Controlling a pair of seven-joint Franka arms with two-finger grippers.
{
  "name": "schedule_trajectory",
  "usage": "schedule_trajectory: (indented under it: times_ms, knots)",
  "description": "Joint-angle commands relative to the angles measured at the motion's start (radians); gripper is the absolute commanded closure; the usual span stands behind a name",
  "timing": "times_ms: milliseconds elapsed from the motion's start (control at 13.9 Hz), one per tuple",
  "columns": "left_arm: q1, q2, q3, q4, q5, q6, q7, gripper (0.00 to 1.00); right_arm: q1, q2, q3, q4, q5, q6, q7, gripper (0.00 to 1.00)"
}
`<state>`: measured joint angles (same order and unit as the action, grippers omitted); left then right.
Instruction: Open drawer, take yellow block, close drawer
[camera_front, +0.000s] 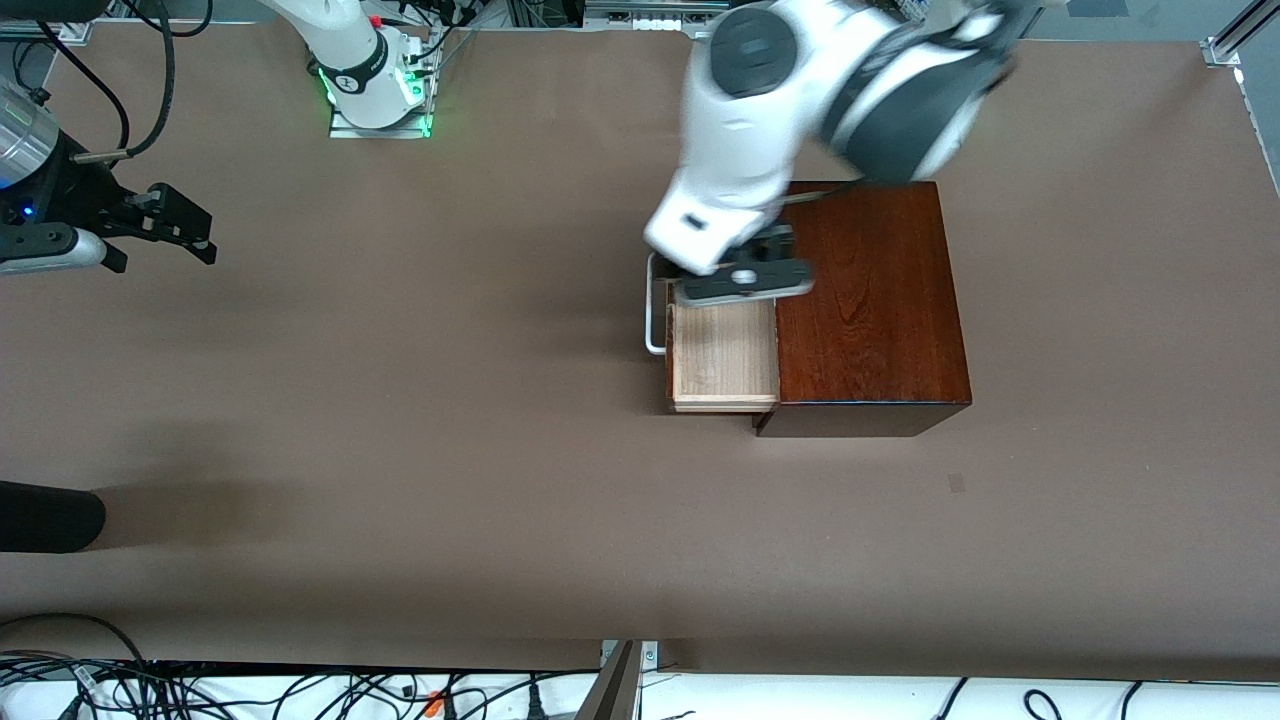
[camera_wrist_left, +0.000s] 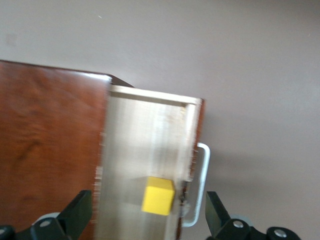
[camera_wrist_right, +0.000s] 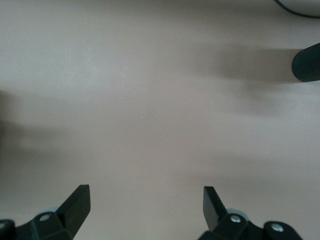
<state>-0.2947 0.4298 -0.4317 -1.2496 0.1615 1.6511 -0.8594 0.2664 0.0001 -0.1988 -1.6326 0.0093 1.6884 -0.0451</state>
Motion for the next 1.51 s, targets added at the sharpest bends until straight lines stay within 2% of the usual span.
schedule_trajectory:
  times_ms: [0, 216, 432, 648, 792, 864, 1008, 1152, 1296, 1440]
  knots:
    - [0.152, -0.138, -0.013, -0.146, -0.097, 0.013, 0.162, 0.0, -0.003, 0.023, 0.004, 0.014, 0.003, -0.012, 0.001, 0.0]
    - [0.302, -0.218, -0.013, -0.214, -0.17, 0.012, 0.304, 0.0, 0.022, 0.058, 0.015, 0.019, -0.002, -0.013, 0.001, 0.0]
    - [0.367, -0.24, 0.004, -0.226, -0.184, -0.003, 0.393, 0.0, 0.051, 0.119, 0.015, 0.016, -0.003, -0.051, -0.005, 0.0]
    - [0.329, -0.267, 0.134, -0.238, -0.191, -0.039, 0.499, 0.0, 0.114, 0.124, 0.039, 0.017, 0.004, -0.099, -0.051, 0.0]
    - [0.284, -0.314, 0.242, -0.278, -0.227, -0.043, 0.581, 0.0, 0.158, 0.117, 0.1, 0.039, 0.004, -0.111, -0.071, 0.0]
    - [0.26, -0.344, 0.292, -0.304, -0.23, -0.043, 0.62, 0.0, 0.165, 0.118, 0.16, 0.065, 0.004, -0.116, -0.073, 0.0]
    - [0.236, -0.379, 0.352, -0.341, -0.23, -0.04, 0.675, 0.0, 0.169, 0.121, 0.292, 0.089, 0.0, -0.11, -0.065, 0.0]
    - [0.235, -0.393, 0.396, -0.355, -0.23, -0.043, 0.746, 0.0, 0.206, 0.135, 0.378, 0.096, -0.002, -0.09, -0.065, 0.0]
    - [0.229, -0.402, 0.432, -0.36, -0.23, -0.045, 0.776, 0.0, 0.287, 0.187, 0.395, 0.121, 0.001, 0.002, -0.071, 0.0]
    - [0.241, -0.402, 0.435, -0.346, -0.229, -0.057, 0.799, 0.0, 0.384, 0.273, 0.395, 0.195, -0.014, 0.057, -0.094, 0.0]
